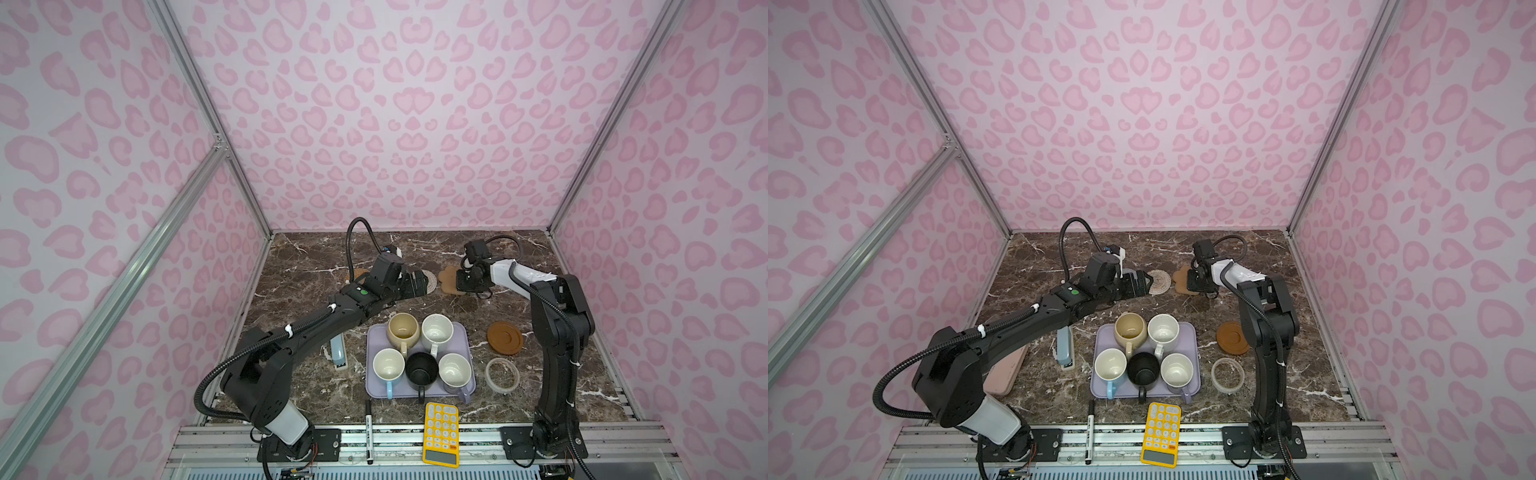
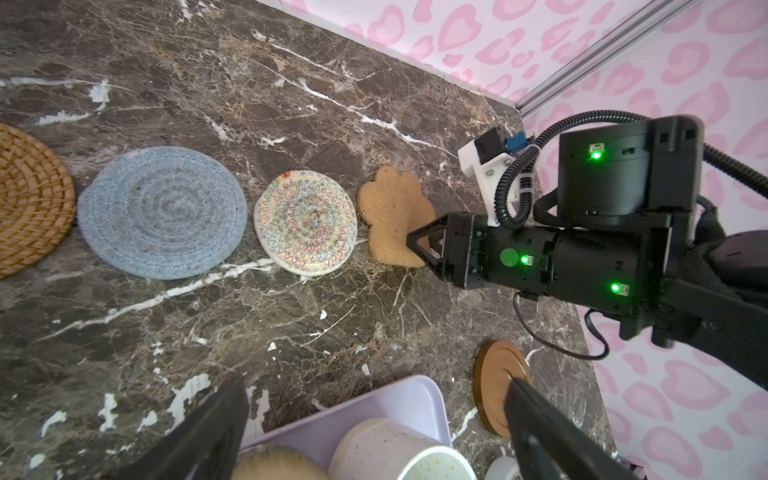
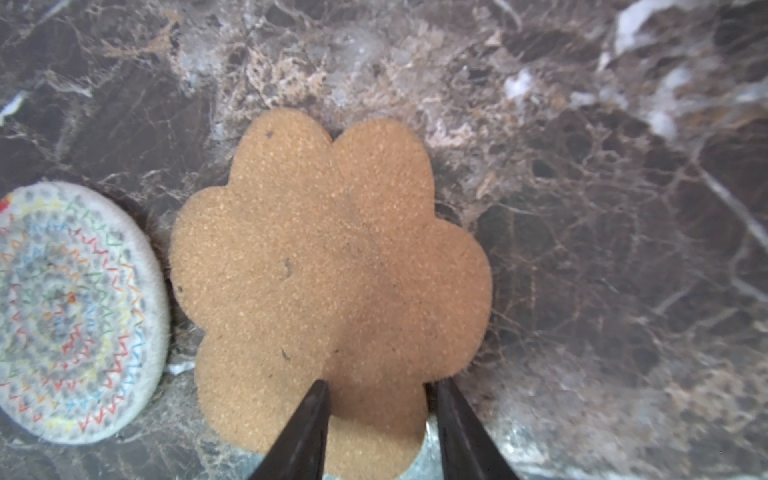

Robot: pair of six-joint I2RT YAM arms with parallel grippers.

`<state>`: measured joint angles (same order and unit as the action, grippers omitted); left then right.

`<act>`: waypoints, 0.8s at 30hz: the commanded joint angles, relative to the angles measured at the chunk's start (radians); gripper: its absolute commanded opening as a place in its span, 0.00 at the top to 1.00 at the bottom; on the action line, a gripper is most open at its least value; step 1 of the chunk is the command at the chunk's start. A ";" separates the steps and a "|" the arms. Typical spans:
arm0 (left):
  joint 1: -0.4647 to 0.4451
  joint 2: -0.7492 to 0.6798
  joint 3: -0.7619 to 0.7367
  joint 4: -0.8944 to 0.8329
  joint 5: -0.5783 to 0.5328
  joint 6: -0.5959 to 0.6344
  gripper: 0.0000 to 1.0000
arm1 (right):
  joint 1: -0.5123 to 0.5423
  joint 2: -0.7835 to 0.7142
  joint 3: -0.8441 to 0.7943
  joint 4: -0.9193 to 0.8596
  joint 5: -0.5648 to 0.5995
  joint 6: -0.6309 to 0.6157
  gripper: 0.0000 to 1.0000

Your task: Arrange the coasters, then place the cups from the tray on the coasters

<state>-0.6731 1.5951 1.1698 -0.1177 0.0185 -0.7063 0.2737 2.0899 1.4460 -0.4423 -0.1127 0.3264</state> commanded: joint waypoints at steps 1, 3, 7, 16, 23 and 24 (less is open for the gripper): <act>0.000 0.001 0.008 0.030 0.001 0.001 0.02 | 0.008 0.024 -0.028 -0.111 -0.007 -0.053 0.59; 0.000 0.002 0.009 0.034 0.007 -0.002 0.02 | 0.012 0.021 -0.029 -0.112 -0.005 -0.069 0.59; 0.000 0.005 0.008 0.037 0.011 -0.004 0.02 | 0.020 0.019 -0.032 -0.113 -0.015 -0.080 0.59; 0.000 0.006 0.007 0.036 0.009 -0.004 0.02 | 0.031 -0.003 -0.044 -0.104 -0.043 -0.074 0.60; 0.000 0.001 0.002 0.032 0.001 -0.002 0.02 | 0.036 -0.012 -0.053 -0.082 -0.069 -0.076 0.60; 0.000 0.000 0.002 0.031 0.000 -0.001 0.02 | 0.037 -0.009 -0.049 -0.087 -0.062 -0.074 0.60</act>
<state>-0.6731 1.5955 1.1698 -0.1062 0.0223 -0.7067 0.3008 2.0644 1.4090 -0.4107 -0.1242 0.2676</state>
